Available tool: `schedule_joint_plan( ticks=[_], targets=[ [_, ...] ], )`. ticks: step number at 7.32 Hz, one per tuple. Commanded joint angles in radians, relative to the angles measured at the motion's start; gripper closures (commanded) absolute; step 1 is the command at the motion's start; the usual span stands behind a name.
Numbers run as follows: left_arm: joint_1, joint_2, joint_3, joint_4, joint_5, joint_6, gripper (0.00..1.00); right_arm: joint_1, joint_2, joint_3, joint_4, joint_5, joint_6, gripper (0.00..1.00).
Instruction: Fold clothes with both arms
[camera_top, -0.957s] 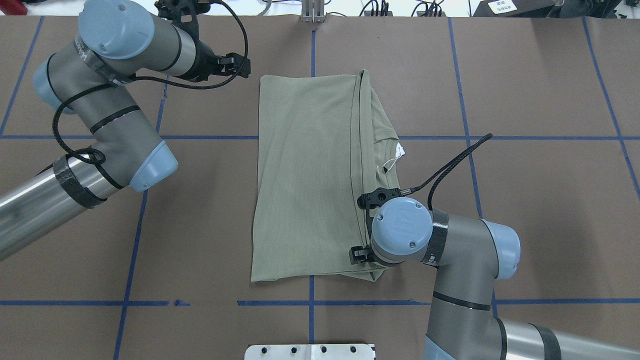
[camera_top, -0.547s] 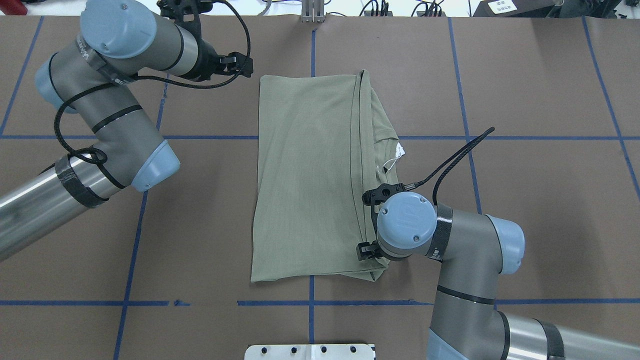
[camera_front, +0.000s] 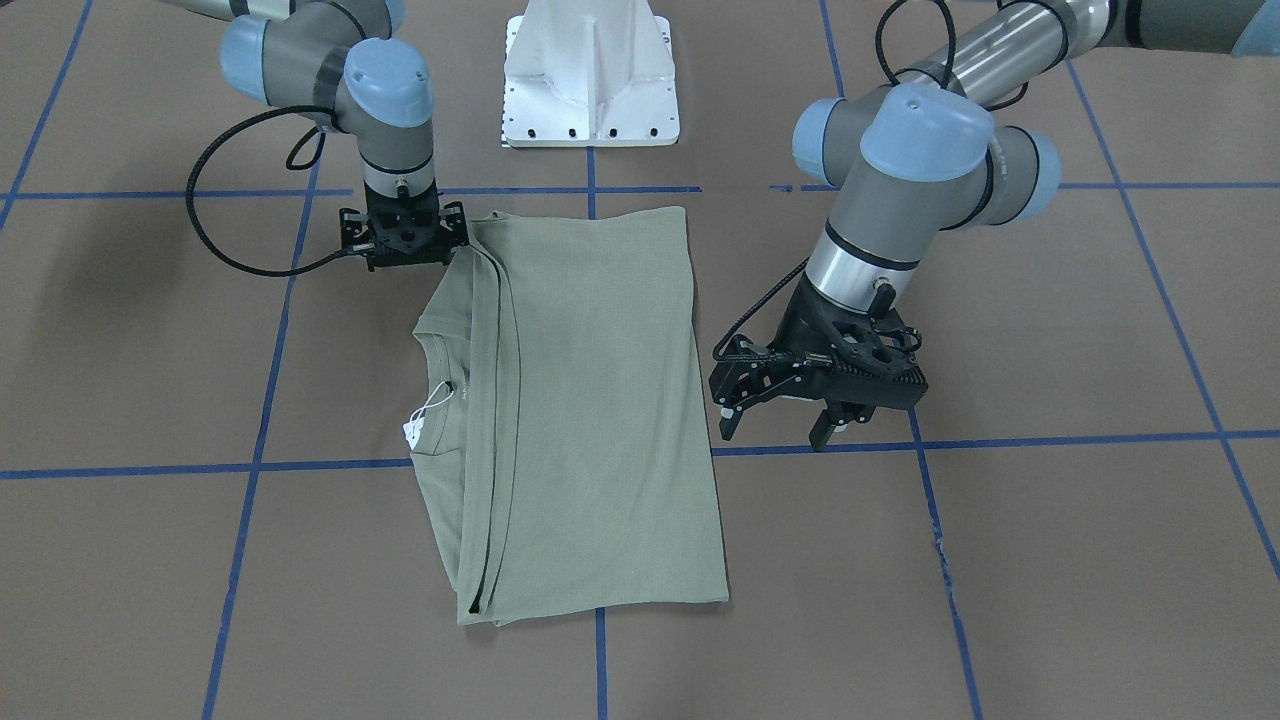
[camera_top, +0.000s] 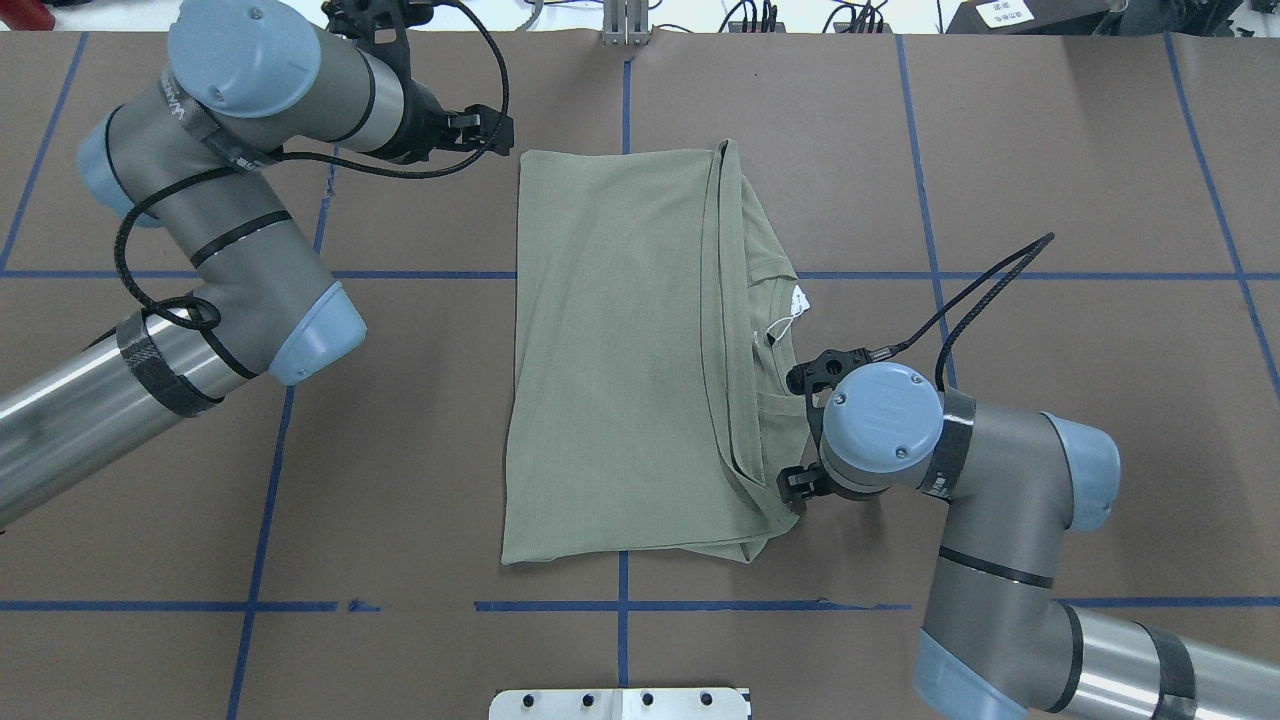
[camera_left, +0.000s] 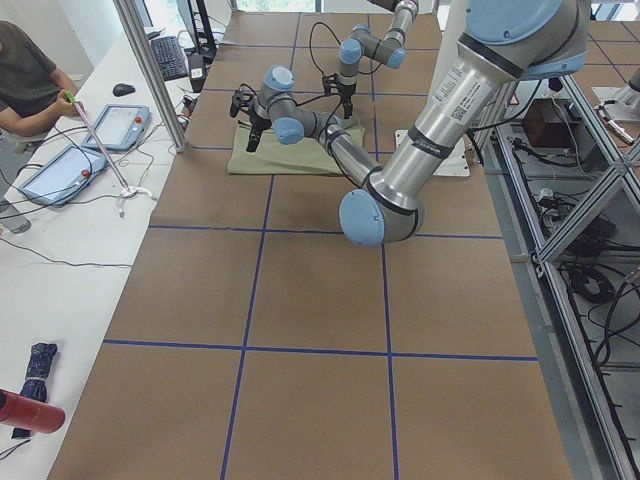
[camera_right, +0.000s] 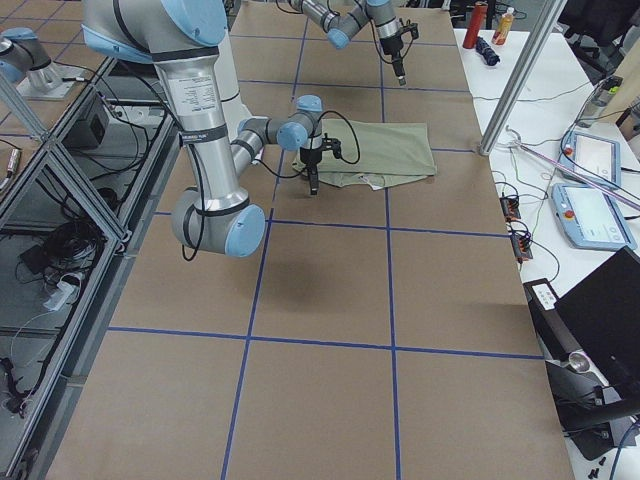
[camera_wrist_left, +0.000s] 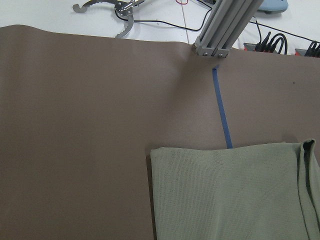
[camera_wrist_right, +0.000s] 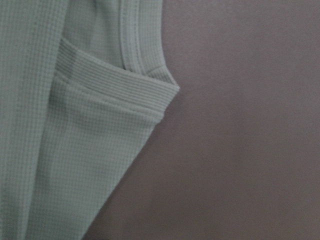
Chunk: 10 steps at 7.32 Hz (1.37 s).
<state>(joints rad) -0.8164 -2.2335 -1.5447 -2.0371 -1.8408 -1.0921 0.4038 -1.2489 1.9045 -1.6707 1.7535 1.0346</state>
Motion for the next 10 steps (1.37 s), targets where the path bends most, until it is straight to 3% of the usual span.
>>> schedule_joint_plan(
  ticks=[1,4,7,8,10],
  targets=[
    [0.000,0.000,-0.002,-0.002,0.000,0.000,0.00,0.058,-0.012,0.068,-0.006,0.030,-0.040,0.00],
    [0.000,0.009,0.002,-0.014,0.000,0.008,0.00,0.050,0.207,-0.099,0.000,0.031,-0.041,0.00],
    [-0.001,0.014,0.005,-0.015,0.000,0.011,0.00,-0.006,0.198,-0.102,-0.001,0.018,-0.039,0.00],
    [-0.001,0.014,0.005,-0.015,0.000,0.011,0.00,-0.013,0.200,-0.113,0.003,0.020,-0.036,0.05],
    [-0.001,0.015,0.005,-0.015,0.002,0.014,0.00,-0.014,0.204,-0.122,0.015,0.021,-0.041,0.48]
  ],
)
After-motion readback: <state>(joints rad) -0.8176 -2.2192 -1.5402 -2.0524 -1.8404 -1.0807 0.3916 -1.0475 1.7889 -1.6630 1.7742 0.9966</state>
